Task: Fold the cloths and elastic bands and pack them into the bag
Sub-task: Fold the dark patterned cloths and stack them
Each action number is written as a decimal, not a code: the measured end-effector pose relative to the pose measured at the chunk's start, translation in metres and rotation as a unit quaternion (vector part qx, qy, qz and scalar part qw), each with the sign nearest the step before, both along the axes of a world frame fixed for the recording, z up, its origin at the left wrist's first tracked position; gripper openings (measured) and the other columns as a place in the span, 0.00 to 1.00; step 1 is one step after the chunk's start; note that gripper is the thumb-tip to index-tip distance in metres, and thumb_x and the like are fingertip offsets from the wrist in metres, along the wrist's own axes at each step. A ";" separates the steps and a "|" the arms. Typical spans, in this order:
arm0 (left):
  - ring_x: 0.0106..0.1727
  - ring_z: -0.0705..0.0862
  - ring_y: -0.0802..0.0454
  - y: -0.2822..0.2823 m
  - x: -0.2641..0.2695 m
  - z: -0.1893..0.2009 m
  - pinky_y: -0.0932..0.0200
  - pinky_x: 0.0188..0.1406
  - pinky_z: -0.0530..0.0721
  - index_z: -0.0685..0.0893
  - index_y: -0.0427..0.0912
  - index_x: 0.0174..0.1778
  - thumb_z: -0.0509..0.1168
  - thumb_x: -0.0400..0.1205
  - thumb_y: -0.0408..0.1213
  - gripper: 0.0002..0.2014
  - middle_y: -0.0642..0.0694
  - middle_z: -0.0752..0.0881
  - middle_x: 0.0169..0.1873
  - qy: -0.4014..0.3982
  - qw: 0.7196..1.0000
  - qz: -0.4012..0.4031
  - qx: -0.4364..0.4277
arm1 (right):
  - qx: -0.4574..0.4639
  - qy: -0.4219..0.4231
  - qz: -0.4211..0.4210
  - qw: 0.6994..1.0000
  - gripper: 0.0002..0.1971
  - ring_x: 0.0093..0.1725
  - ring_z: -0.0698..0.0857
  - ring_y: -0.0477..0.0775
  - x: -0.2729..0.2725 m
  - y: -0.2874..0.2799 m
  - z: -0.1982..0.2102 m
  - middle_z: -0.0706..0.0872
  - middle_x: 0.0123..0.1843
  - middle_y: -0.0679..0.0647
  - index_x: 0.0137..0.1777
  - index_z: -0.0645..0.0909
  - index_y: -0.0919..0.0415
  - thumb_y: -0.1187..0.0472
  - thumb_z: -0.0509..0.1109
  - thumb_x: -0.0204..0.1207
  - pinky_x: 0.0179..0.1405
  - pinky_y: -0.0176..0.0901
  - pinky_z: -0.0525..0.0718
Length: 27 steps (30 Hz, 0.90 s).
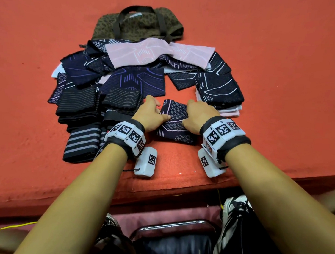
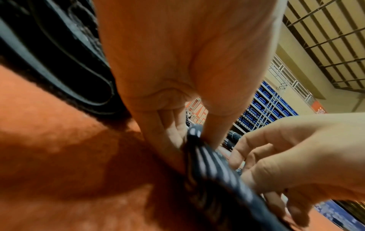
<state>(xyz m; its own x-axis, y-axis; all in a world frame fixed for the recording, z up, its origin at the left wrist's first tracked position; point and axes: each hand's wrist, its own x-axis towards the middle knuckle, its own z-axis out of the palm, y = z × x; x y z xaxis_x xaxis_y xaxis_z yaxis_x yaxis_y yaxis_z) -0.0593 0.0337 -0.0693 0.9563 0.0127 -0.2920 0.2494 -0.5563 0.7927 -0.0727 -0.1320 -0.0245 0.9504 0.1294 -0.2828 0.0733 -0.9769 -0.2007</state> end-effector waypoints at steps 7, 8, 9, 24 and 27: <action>0.47 0.88 0.42 0.006 0.006 0.001 0.38 0.56 0.86 0.66 0.51 0.46 0.73 0.78 0.36 0.18 0.39 0.87 0.45 -0.050 0.997 0.061 -0.014 | 0.018 0.026 -0.014 0.999 0.29 0.65 0.80 0.70 -0.002 0.002 -0.008 0.74 0.69 0.68 0.75 0.65 0.66 0.56 0.68 0.77 0.59 0.54 0.80; 0.43 0.86 0.44 0.007 0.006 0.002 0.40 0.54 0.86 0.67 0.49 0.48 0.72 0.79 0.35 0.17 0.41 0.85 0.42 -0.064 0.996 0.062 -0.006 | 0.032 0.030 -0.018 0.999 0.29 0.64 0.80 0.70 -0.001 0.002 -0.009 0.75 0.68 0.69 0.74 0.64 0.66 0.57 0.68 0.77 0.59 0.54 0.80; 0.40 0.83 0.46 0.007 0.006 0.003 0.41 0.52 0.85 0.67 0.48 0.50 0.70 0.80 0.35 0.16 0.44 0.82 0.39 -0.079 0.995 0.060 -0.003 | 0.045 0.031 -0.024 0.998 0.29 0.64 0.80 0.70 -0.001 0.003 -0.009 0.75 0.68 0.69 0.74 0.63 0.66 0.57 0.68 0.77 0.60 0.55 0.80; 0.47 0.86 0.37 0.000 0.009 0.030 0.32 0.54 0.84 0.74 0.61 0.46 0.63 0.74 0.36 0.13 0.33 0.86 0.50 -0.177 0.974 0.085 -0.117 | 0.195 0.038 0.015 0.980 0.34 0.44 0.82 0.61 0.007 0.003 -0.004 0.76 0.51 0.61 0.66 0.60 0.59 0.65 0.76 0.65 0.39 0.47 0.77; 0.41 0.83 0.42 0.000 0.010 0.037 0.35 0.47 0.85 0.74 0.55 0.48 0.63 0.75 0.35 0.11 0.36 0.85 0.43 -0.194 0.964 0.100 -0.151 | 0.238 -0.010 0.025 0.971 0.32 0.41 0.77 0.55 0.007 0.002 0.001 0.73 0.49 0.57 0.66 0.62 0.57 0.63 0.77 0.66 0.34 0.45 0.68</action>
